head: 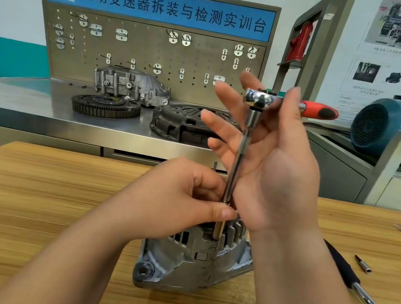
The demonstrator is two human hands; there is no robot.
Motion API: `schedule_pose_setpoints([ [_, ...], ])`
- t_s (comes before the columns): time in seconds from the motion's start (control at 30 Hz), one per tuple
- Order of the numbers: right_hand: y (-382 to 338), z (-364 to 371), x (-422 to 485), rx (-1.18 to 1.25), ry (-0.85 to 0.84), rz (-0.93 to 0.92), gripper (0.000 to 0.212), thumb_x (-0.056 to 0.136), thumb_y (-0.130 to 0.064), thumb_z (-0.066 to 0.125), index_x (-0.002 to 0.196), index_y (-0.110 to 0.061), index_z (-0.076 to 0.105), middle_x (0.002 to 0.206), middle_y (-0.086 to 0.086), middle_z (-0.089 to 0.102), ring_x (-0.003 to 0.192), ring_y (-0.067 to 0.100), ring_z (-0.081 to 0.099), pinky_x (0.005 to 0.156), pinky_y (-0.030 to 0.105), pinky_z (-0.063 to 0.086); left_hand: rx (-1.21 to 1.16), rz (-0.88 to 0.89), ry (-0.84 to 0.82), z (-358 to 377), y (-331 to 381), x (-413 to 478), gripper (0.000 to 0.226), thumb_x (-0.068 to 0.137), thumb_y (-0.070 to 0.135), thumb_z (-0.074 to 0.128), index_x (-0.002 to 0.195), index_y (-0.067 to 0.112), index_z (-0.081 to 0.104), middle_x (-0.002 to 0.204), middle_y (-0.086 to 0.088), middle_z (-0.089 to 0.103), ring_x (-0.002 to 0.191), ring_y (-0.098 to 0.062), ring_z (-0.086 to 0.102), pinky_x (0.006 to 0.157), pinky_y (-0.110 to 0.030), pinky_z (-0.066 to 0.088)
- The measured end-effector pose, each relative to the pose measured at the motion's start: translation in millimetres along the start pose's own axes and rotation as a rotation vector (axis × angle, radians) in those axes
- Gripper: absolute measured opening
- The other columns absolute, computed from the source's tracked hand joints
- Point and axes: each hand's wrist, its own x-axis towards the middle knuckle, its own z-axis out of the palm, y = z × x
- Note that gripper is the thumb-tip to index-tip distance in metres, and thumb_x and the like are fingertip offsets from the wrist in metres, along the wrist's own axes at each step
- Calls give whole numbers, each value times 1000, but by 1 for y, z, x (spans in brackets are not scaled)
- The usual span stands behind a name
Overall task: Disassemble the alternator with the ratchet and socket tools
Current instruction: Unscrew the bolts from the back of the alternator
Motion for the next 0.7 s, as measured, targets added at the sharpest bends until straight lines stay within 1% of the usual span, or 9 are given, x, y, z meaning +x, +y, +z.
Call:
schedule_pose_setpoints([
  [0.07,0,1,0,-48,7,-73,38,90,-45,47,116,-23,62,106,-2,73,91,18,67,68,22,52,2,-15,21,2,0,1,10,79,15,74,76,6,71,62,-7,66,58,-11,54,59,-31,49],
  [0.13,-1,2,-2,-117,-3,-173,25,91,-32,52,112,-28,64,114,-5,70,103,21,63,73,23,50,4,-30,57,4,2,1,5,76,16,76,73,14,73,66,-4,71,60,-10,60,64,-35,54],
  [0.23,-1,3,-3,-124,-31,-235,23,89,-24,53,107,-31,65,116,-11,67,98,16,63,76,25,48,47,-8,89,5,2,1,14,75,19,77,65,15,69,58,-3,65,52,-8,53,52,-28,47],
  [0.37,1,1,-1,-4,-43,-138,27,94,-38,44,111,-27,61,111,-6,70,86,17,67,72,25,48,76,12,75,4,1,1,23,74,23,77,65,6,64,49,3,49,47,-7,40,47,-18,34],
  [0.47,0,-3,1,28,9,-52,43,88,-46,39,115,-20,59,99,-3,74,78,17,69,67,24,51,61,21,17,1,1,0,24,79,19,74,59,14,61,48,13,46,44,-2,37,46,-12,32],
  [0.53,1,-3,1,-7,28,-64,41,90,-46,39,116,-21,60,100,-3,74,78,16,68,65,23,51,56,23,17,1,1,0,28,80,15,73,56,22,60,46,14,49,43,2,40,46,-9,32],
  [0.6,2,-1,0,-91,39,-148,30,93,-42,46,113,-27,62,109,-5,72,89,16,67,71,24,53,51,8,37,1,1,1,20,78,15,74,61,17,64,49,10,56,45,1,47,48,-12,37],
  [0.67,2,0,-1,-167,37,-238,23,93,-31,50,110,-31,65,120,-6,68,110,21,64,89,31,51,50,-16,62,3,0,2,15,76,17,75,68,7,66,51,7,59,48,-3,50,50,-16,40],
  [0.7,2,0,-1,-176,26,-262,23,93,-28,50,110,-31,65,123,-5,67,116,23,62,92,32,49,53,-15,70,3,-1,2,16,75,17,75,67,6,66,51,8,58,48,-3,49,50,-16,40],
])
